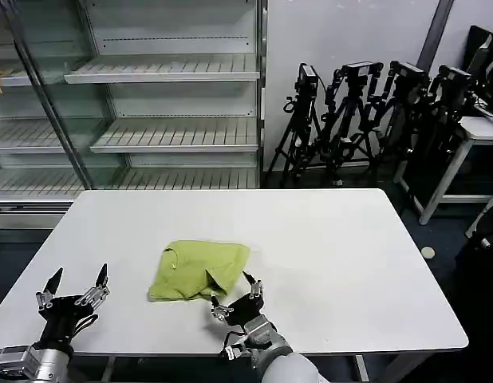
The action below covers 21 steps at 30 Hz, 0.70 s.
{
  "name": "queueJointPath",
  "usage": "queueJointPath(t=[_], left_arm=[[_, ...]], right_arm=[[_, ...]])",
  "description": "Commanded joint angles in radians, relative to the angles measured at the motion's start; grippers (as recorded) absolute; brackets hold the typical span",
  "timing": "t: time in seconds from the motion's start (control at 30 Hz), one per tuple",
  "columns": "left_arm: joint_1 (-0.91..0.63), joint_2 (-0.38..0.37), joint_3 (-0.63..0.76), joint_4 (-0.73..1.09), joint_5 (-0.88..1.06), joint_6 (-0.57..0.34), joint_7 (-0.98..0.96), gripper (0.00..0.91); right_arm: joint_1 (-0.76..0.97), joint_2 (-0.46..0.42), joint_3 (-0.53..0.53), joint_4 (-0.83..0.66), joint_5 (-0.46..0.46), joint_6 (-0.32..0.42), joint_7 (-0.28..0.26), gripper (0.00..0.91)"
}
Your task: Fold and organize the clothes.
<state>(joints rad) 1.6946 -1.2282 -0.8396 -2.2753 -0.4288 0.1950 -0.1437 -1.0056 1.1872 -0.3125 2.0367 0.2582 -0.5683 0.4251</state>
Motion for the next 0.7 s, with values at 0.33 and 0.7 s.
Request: queueJointPath(t=[0.33,0.7], left_arm=[[-0.008,0.003,0.008,0.008,-0.004,-0.001,-0.002,0.907],[-0.013,0.011,0.010,0.011,-0.008,0.000,-0.002,0.907]], right_arm=[[-0.018,-0.008,0.023,-0.012,0.008,-0.003,0.077,0.252],[-0.052,-0.028,0.031,-0.006,0.003,-0.007,0.072,0.000]])
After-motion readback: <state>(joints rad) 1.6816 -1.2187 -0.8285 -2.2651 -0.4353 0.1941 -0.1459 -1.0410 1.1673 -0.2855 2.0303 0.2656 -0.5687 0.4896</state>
